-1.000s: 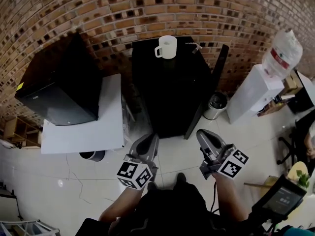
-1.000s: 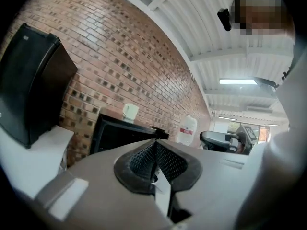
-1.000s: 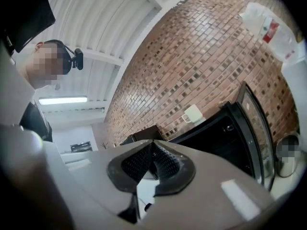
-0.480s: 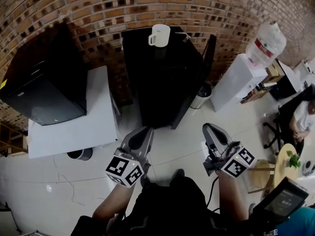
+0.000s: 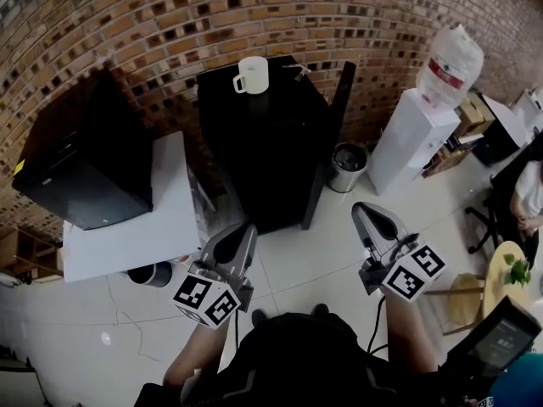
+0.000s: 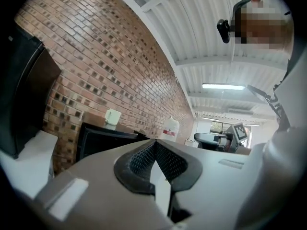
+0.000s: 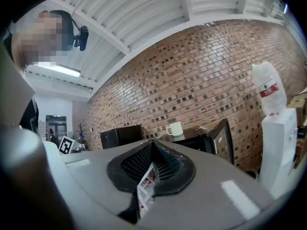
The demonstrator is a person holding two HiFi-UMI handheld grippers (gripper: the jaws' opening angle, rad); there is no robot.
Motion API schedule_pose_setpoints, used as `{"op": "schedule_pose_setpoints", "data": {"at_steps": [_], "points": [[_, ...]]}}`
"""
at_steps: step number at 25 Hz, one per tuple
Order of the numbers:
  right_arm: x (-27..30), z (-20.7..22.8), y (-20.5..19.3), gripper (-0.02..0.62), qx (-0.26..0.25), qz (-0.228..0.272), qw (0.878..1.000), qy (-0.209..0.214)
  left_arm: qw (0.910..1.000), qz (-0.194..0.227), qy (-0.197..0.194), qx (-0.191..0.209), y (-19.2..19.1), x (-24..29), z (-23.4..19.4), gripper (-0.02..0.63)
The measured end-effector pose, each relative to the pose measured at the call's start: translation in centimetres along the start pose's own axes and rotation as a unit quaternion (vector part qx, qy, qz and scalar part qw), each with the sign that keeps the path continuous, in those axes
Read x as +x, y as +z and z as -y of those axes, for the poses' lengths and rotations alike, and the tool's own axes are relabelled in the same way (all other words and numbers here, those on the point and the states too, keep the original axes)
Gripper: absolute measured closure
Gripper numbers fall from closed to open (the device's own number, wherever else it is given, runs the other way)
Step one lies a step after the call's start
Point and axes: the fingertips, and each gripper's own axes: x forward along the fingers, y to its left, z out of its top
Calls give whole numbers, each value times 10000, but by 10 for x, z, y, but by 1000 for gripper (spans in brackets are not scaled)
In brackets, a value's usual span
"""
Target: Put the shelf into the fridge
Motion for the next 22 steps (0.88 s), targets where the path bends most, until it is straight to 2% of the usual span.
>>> {"op": "schedule_pose_setpoints", "data": {"at_steps": [3, 6, 11, 15, 22], "points": [[-11, 8, 8, 590, -110, -2, 9998, -141, 9997, -8, -154, 197, 8, 4, 15, 595], [-14, 10, 15, 590, -138, 53, 9998, -142, 9995, 76, -118, 287, 16, 4, 17, 595], [-16, 9, 19, 590, -185, 173, 9996, -115, 9998, 104, -35, 162, 13, 7, 15, 595], [-14, 4, 6, 591, -50, 176, 9998, -105, 10000, 54, -18, 11, 5, 5, 14, 595], [-22, 1, 8, 589, -147, 144, 9997, -149, 10000, 58, -78, 18, -1, 3, 25, 595]]}}
